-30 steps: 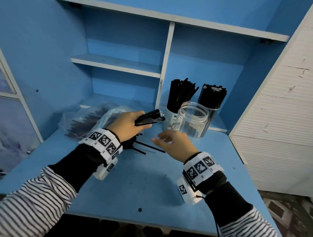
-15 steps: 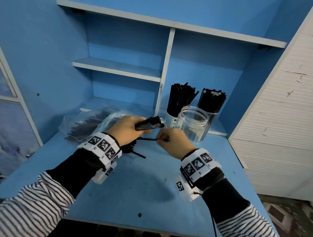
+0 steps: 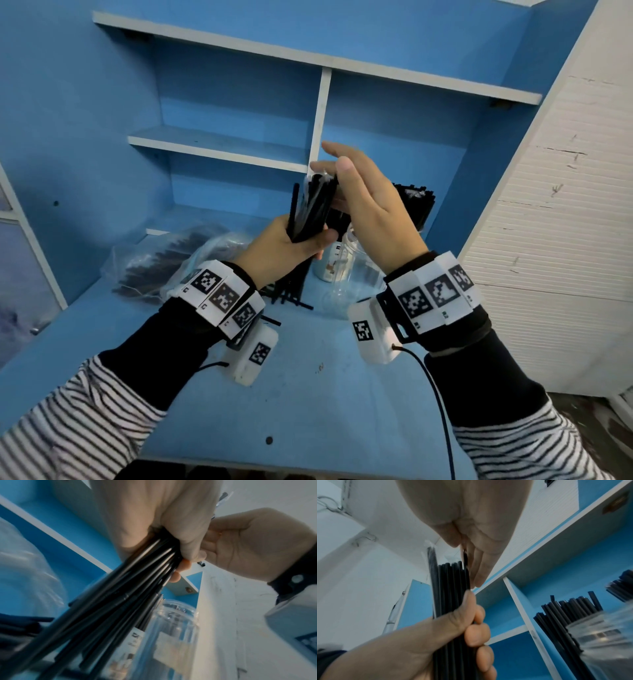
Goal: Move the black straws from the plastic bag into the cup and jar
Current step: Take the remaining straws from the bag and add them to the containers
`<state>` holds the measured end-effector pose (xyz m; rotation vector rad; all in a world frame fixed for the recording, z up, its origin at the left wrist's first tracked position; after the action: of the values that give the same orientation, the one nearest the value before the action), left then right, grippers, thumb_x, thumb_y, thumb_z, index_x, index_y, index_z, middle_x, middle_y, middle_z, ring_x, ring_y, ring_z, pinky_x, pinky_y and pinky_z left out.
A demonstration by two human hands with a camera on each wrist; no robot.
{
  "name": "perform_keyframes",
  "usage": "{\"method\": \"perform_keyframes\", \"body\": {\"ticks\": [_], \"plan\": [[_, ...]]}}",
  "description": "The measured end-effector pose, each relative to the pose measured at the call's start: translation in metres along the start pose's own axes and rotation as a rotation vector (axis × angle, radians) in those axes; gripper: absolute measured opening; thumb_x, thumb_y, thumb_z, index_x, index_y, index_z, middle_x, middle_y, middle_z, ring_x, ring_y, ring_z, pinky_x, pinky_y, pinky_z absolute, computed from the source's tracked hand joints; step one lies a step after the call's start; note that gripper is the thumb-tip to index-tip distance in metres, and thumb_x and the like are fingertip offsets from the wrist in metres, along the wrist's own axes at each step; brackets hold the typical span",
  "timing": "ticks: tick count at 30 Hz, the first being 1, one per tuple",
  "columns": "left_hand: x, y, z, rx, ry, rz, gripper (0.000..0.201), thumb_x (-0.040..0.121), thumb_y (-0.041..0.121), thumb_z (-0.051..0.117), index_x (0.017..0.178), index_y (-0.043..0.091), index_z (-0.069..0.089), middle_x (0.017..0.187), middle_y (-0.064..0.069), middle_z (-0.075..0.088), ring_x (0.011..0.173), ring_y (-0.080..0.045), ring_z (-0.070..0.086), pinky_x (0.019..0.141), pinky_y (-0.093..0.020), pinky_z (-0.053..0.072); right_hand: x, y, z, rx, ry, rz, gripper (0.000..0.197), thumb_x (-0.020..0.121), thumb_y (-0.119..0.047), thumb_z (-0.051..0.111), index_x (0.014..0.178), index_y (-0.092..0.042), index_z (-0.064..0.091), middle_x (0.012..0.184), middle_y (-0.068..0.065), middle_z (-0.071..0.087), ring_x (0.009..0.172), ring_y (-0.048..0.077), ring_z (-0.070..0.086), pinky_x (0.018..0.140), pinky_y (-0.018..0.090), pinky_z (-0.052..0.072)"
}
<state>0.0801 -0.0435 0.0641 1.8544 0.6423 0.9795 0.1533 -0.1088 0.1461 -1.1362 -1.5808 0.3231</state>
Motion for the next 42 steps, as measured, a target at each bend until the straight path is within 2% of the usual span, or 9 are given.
{"method": "perform_keyframes", "body": {"ticks": [7, 11, 14, 19, 24, 28, 32, 37, 42], "plan": [[-0.011, -0.013, 0.036, -0.02, -0.09, -0.035, 0.021, 0.092, 0.016, 0.061, 0.073, 0.01, 0.057, 0.067, -0.006, 0.059, 0.062, -0.007, 0.059, 0.064, -0.013, 0.048, -0.016, 0.003, 0.002, -0.08, -0.035, -0.11, 0.04, 0.097, -0.035, 0.052, 0.133, -0.018, 0.054, 0.127, -0.006, 0.06, 0.117, 0.011, 0.057, 0.099, 0.04, 0.049], [-0.017, -0.04, 0.048, 0.031, -0.129, -0.123, 0.009, 0.091, 0.012, 0.062, 0.083, 0.008, 0.063, 0.08, -0.011, 0.067, 0.076, -0.012, 0.065, 0.07, -0.021, 0.051, -0.028, 0.026, 0.014, -0.143, -0.092, -0.073, 0.034, 0.092, -0.037, 0.06, 0.121, -0.021, 0.063, 0.111, -0.009, 0.065, 0.107, 0.005, 0.06, 0.09, 0.028, 0.052], [-0.018, -0.071, 0.057, 0.148, -0.177, -0.253, 0.023, 0.088, 0.021, 0.065, 0.104, 0.005, 0.063, 0.101, -0.017, 0.068, 0.094, -0.023, 0.064, 0.075, -0.028, 0.048, -0.033, 0.042, 0.026, -0.292, -0.141, -0.073, 0.025, 0.091, -0.025, 0.064, 0.114, -0.015, 0.066, 0.106, -0.008, 0.064, 0.1, -0.001, 0.057, 0.089, 0.01, 0.043], [-0.026, -0.089, 0.06, 0.122, -0.173, -0.344, 0.036, 0.084, 0.031, 0.072, 0.107, 0.004, 0.066, 0.105, -0.016, 0.069, 0.096, -0.022, 0.065, 0.085, -0.031, 0.05, -0.034, 0.038, 0.026, -0.313, -0.132, -0.162, 0.051, 0.091, -0.014, 0.062, 0.139, -0.02, 0.044, 0.13, 0.0, 0.05, 0.121, 0.007, 0.046, 0.103, 0.011, 0.034], [-0.029, -0.099, 0.061, 0.191, -0.199, -0.369, 0.033, 0.085, 0.035, 0.071, 0.095, 0.004, 0.07, 0.093, -0.006, 0.072, 0.09, -0.015, 0.065, 0.078, -0.024, 0.049, -0.036, 0.046, 0.029, -0.386, -0.162, -0.167, 0.027, 0.091, -0.021, 0.064, 0.116, -0.011, 0.064, 0.116, 0.001, 0.056, 0.106, 0.007, 0.054, 0.095, 0.011, 0.04], [-0.029, -0.096, 0.063, 0.148, -0.209, -0.339, 0.033, 0.088, 0.044, 0.064, 0.087, 0.01, 0.068, 0.083, 0.0, 0.072, 0.088, -0.014, 0.068, 0.087, -0.03, 0.05, -0.035, 0.041, 0.013, -0.312, -0.116, -0.074, 0.06, 0.086, -0.032, 0.071, 0.138, -0.016, 0.045, 0.134, -0.002, 0.05, 0.122, 0.003, 0.046, 0.103, 0.014, 0.038], [-0.025, -0.072, 0.058, 0.09, -0.208, -0.228, 0.026, 0.091, 0.039, 0.061, 0.078, 0.016, 0.06, 0.07, 0.004, 0.066, 0.082, -0.011, 0.07, 0.089, -0.036, 0.052, -0.032, 0.042, -0.009, -0.235, -0.052, 0.085, 0.095, 0.066, -0.055, 0.076, 0.144, -0.024, 0.031, 0.131, -0.01, 0.046, 0.108, 0.001, 0.05, 0.087, 0.014, 0.045], [-0.028, -0.034, 0.068, 0.129, -0.424, -0.153, 0.021, 0.082, 0.047, 0.065, 0.063, 0.037, 0.064, 0.065, 0.008, 0.063, 0.069, -0.01, 0.064, 0.08, -0.039, 0.055, -0.037, 0.044, 0.009, -0.239, -0.342, 0.137, 0.051, 0.068, -0.046, 0.081, 0.111, -0.026, 0.061, 0.11, -0.009, 0.059, 0.099, -0.005, 0.054, 0.084, 0.01, 0.042], [-0.027, -0.005, 0.087, 0.123, -0.605, -0.101, 0.034, 0.086, 0.028, 0.07, 0.054, 0.032, 0.057, 0.059, 0.009, 0.057, 0.061, -0.008, 0.057, 0.068, -0.027, 0.051, -0.03, 0.029, 0.009, -0.19, -0.406, 0.109, 0.009, 0.084, -0.019, 0.073, 0.09, -0.013, 0.071, 0.081, -0.014, 0.066, 0.08, -0.001, 0.064, 0.074, 0.015, 0.05]]}}
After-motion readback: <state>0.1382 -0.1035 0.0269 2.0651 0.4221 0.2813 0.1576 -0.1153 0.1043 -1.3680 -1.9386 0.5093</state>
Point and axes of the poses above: each hand's wrist, its own x-axis towards the middle knuckle, its own z-axis out of the palm, y = z × x, the point moved 10 cm from there along x, towards the middle knuckle
